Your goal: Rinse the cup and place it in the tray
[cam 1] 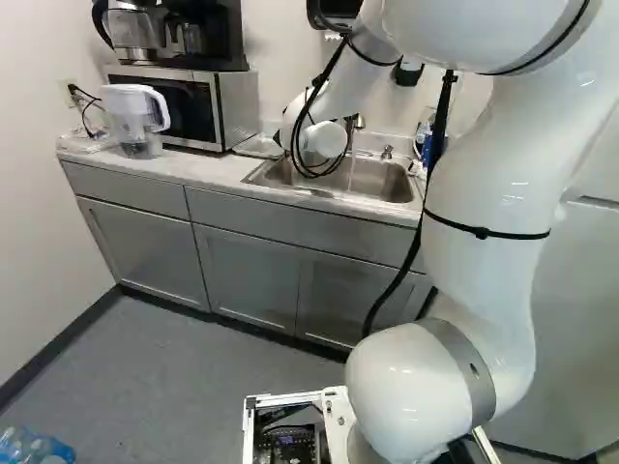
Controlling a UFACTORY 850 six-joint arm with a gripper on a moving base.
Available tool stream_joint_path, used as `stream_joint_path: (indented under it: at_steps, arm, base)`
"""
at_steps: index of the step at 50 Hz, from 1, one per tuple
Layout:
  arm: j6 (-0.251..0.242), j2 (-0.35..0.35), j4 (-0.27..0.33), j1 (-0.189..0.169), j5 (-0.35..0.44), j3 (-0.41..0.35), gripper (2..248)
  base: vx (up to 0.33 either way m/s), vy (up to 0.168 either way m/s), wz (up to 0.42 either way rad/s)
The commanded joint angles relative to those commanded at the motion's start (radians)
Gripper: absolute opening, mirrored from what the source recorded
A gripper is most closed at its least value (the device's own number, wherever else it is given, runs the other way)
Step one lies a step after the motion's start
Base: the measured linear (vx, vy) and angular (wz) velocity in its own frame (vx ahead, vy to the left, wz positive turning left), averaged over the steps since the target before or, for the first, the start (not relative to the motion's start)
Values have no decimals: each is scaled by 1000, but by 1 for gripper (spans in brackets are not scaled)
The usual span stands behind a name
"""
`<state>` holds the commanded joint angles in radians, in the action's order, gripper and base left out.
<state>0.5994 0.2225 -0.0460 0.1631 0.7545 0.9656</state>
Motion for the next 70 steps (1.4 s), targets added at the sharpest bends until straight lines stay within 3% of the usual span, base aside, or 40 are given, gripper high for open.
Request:
stream_joint_path:
  at_steps: [60, 70]
  arm:
    - [-630, 0, 0, 0, 0, 0, 126]
    - [-630, 0, 0, 0, 0, 0, 126]
  base:
    - [0, 0, 0]
    - [0, 0, 0]
